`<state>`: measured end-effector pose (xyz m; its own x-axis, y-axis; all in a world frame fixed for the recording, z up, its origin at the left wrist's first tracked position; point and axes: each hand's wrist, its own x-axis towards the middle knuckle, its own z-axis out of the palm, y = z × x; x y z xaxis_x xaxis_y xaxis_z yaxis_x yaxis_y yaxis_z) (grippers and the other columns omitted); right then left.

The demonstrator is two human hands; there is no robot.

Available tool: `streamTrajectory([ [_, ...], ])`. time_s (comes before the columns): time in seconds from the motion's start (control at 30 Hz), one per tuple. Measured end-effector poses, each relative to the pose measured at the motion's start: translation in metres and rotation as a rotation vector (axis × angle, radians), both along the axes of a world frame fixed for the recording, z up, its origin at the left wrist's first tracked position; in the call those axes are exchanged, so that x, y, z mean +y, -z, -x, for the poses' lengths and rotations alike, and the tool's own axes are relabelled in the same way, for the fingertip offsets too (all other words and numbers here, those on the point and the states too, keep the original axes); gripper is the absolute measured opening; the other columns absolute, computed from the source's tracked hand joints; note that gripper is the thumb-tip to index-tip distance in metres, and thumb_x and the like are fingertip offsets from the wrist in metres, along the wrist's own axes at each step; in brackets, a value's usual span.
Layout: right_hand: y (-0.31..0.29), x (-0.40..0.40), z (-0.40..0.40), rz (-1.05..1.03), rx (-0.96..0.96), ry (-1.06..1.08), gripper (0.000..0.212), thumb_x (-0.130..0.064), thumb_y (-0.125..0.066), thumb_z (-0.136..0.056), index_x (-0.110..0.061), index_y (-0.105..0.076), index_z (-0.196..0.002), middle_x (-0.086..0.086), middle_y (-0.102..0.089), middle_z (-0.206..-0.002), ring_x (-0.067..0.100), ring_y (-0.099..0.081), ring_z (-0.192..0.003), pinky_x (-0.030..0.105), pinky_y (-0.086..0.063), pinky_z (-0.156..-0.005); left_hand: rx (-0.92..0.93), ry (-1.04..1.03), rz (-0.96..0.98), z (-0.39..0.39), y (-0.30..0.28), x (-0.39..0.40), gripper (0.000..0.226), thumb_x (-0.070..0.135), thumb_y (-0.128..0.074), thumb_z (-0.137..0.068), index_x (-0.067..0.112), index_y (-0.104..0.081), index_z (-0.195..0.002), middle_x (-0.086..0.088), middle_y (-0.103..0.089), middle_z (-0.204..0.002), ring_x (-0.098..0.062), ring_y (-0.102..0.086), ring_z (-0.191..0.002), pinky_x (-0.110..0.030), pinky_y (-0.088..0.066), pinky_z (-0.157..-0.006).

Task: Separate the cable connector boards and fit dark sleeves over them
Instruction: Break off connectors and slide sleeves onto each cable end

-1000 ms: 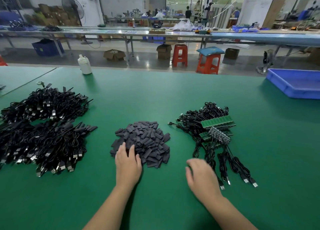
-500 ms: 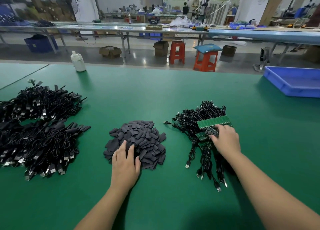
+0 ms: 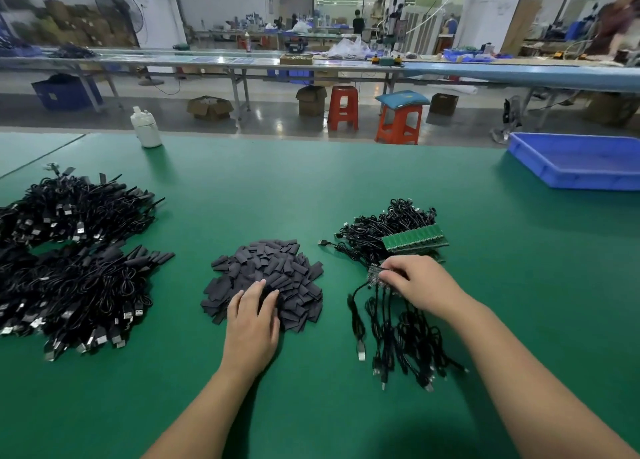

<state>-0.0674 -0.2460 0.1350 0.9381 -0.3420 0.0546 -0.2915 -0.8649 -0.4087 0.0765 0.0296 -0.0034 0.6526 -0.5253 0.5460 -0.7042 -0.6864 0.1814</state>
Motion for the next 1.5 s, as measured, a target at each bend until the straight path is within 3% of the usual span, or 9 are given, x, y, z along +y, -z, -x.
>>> streamTrajectory([
  [0.2, 0.006, 0.042, 0.003, 0.07, 0.032, -0.105, 0.018, -0.044, -0.052, -0.096, -0.034, -0.067, -0.095, -0.019, -0.06, -0.072, 0.006, -0.055, -0.071, 0.026, -0.037, -0.06, 0.743, 0.338, 0.259, 0.069, -0.078, -0.062, 0.052, 0.059, -0.04, -0.092, 0.036, -0.045, -0.139, 0.022, -0.061, -0.118, 0.012, -0.055, -0.103, -0.01, -0.042, -0.09],
  [0.43, 0.018, 0.056, 0.008, 0.118, 0.024, -0.035, 0.025, -0.044, -0.045, -0.1, -0.033, -0.068, -0.1, -0.013, -0.07, -0.088, 0.013, -0.062, -0.084, 0.029, -0.039, -0.065, 1.044, 0.221, 0.333, 0.079, -0.094, -0.075, 0.018, 0.023, -0.058, -0.097, 0.017, -0.067, -0.111, 0.001, -0.074, -0.087, -0.014, -0.071, -0.081, -0.036, -0.057, -0.085],
  [0.53, 0.024, 0.061, 0.01, 0.165, 0.014, 0.005, 0.027, -0.046, -0.045, -0.099, -0.033, -0.068, -0.103, -0.01, -0.072, -0.091, 0.014, -0.064, -0.087, 0.029, -0.044, -0.068, 1.074, 0.241, 0.332, 0.08, -0.09, -0.074, 0.018, 0.016, -0.056, -0.097, 0.008, -0.066, -0.085, -0.007, -0.073, -0.079, -0.019, -0.072, -0.075, -0.043, -0.059, -0.079],
  [0.7, 0.023, 0.066, 0.009, 0.197, 0.007, 0.058, 0.029, -0.047, -0.045, -0.098, -0.034, -0.071, -0.102, -0.01, -0.072, -0.084, 0.011, -0.063, -0.078, 0.027, -0.046, -0.062, 1.02, 0.16, 0.325, 0.083, -0.088, -0.079, 0.014, 0.014, -0.062, -0.093, 0.003, -0.065, -0.085, -0.008, -0.073, -0.076, -0.02, -0.072, -0.074, -0.044, -0.06, -0.074],
  [0.93, 0.029, 0.065, 0.001, 0.271, 0.013, 0.106, 0.03, -0.045, -0.044, -0.098, -0.035, -0.071, -0.103, -0.01, -0.072, -0.085, 0.012, -0.064, -0.08, 0.025, -0.044, -0.06, 0.776, -0.006, 0.273, 0.097, -0.086, -0.087, 0.029, 0.022, -0.061, -0.094, 0.021, -0.057, -0.065, 0.004, -0.065, -0.064, -0.012, -0.061, -0.06, -0.03, -0.052, -0.062],
  [1.2, 0.039, 0.017, 0.001, 0.515, -0.022, 0.177, 0.04, -0.043, -0.048, -0.1, -0.024, -0.056, -0.135, -0.001, -0.058, -0.133, 0.02, -0.045, -0.129, 0.038, -0.034, -0.108, 0.772, 0.066, 0.336, 0.078, -0.083, -0.066, 0.015, 0.031, -0.065, -0.092, 0.018, -0.067, -0.084, 0.009, -0.053, -0.083, -0.007, -0.049, -0.074, -0.022, -0.036, -0.068],
  [1.27, 0.041, 0.023, -0.001, 0.353, -0.192, 0.197, 0.039, -0.038, -0.049, -0.101, -0.018, -0.058, -0.133, 0.001, -0.06, -0.132, 0.018, -0.049, -0.126, 0.035, -0.037, -0.108, 0.779, 0.095, 0.333, 0.068, -0.086, -0.057, 0.021, 0.034, -0.067, -0.09, 0.019, -0.063, -0.075, 0.008, -0.052, -0.077, -0.006, -0.046, -0.066, -0.019, -0.033, -0.06],
  [1.4, 0.044, 0.084, -0.004, -0.677, -0.076, 0.034, 0.025, -0.05, -0.039, -0.102, -0.042, -0.06, -0.114, -0.018, -0.073, -0.097, 0.0, -0.063, -0.099, 0.029, -0.045, -0.091, 0.929, 0.157, 0.415, 0.049, -0.094, -0.043, 0.023, 0.03, -0.068, -0.09, 0.016, -0.066, -0.072, 0.006, -0.055, -0.061, -0.008, -0.041, -0.055, -0.025, -0.034, -0.055],
  [1.5, 0.063, 0.12, -0.007, -0.962, -0.15, 0.073, 0.019, -0.039, -0.053, -0.1, -0.028, -0.068, -0.105, -0.009, -0.067, -0.069, 0.013, -0.063, -0.074, 0.025, -0.049, -0.076, 1.064, 0.119, 0.59, 0.041, -0.092, -0.034, 0.019, 0.02, -0.069, -0.091, 0.014, -0.068, -0.072, 0.01, -0.059, -0.057, -0.006, -0.044, -0.051, -0.018, -0.037, -0.05],
])
